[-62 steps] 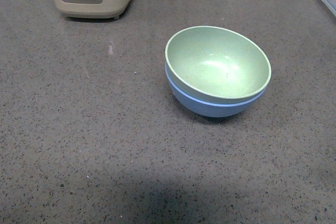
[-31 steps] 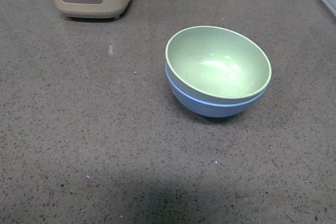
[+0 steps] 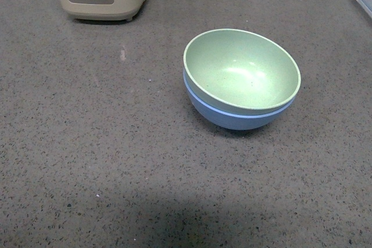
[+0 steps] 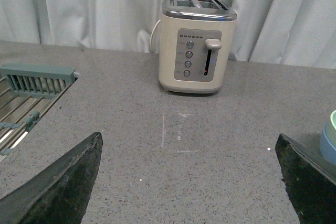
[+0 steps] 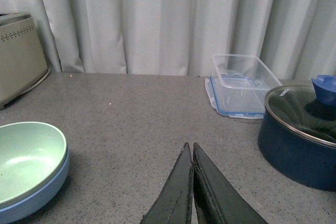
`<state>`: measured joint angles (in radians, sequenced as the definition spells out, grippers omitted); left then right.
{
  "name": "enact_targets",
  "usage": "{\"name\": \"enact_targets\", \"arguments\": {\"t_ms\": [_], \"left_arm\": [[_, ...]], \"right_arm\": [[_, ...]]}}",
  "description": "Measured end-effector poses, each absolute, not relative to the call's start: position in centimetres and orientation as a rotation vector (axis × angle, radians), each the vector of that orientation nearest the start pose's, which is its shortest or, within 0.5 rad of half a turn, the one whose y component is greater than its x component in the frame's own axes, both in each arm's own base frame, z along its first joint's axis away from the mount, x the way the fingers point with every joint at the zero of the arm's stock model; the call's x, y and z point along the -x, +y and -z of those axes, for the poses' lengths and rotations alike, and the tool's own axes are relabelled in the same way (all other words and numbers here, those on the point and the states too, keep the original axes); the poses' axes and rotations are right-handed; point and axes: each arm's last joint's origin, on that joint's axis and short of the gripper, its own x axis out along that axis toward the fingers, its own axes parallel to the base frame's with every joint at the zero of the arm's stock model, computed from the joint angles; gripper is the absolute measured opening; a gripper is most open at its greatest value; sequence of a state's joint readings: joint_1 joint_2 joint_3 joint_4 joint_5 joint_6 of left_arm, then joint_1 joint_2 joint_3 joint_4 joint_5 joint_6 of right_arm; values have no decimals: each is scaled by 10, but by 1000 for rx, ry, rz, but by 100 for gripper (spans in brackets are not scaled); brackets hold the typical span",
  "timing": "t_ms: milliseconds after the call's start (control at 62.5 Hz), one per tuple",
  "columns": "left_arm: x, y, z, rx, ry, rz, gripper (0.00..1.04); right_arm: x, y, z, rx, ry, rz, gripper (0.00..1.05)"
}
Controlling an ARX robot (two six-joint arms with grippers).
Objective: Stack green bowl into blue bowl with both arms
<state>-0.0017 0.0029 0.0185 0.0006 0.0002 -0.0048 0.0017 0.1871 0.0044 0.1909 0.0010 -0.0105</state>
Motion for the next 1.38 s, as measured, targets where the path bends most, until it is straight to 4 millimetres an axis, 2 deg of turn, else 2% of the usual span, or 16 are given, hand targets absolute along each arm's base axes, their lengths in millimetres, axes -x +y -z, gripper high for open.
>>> {"name": "enact_targets", "arguments": {"t_ms": [368,400,752,928,1008,1376], "left_arm": [[-97,0,-170,4,-16,2,98],[-97,0,-170,5,-16,2,98],[-97,0,-170,5,-16,2,98],[-97,0,-170,5,-16,2,98],[-97,0,-170,5,-16,2,98],[-97,0,-170,5,-16,2,98]], "right_arm": [[-98,0,-166,10,-6,-3,1],[-98,0,-165,10,-6,-3,4],[-98,0,-165,10,-1,-3,69],[-98,0,-165,9,-1,-3,97],[-98,0,-165,10,-1,-3,95],[-98,0,-165,10,-1,-3,95]]}}
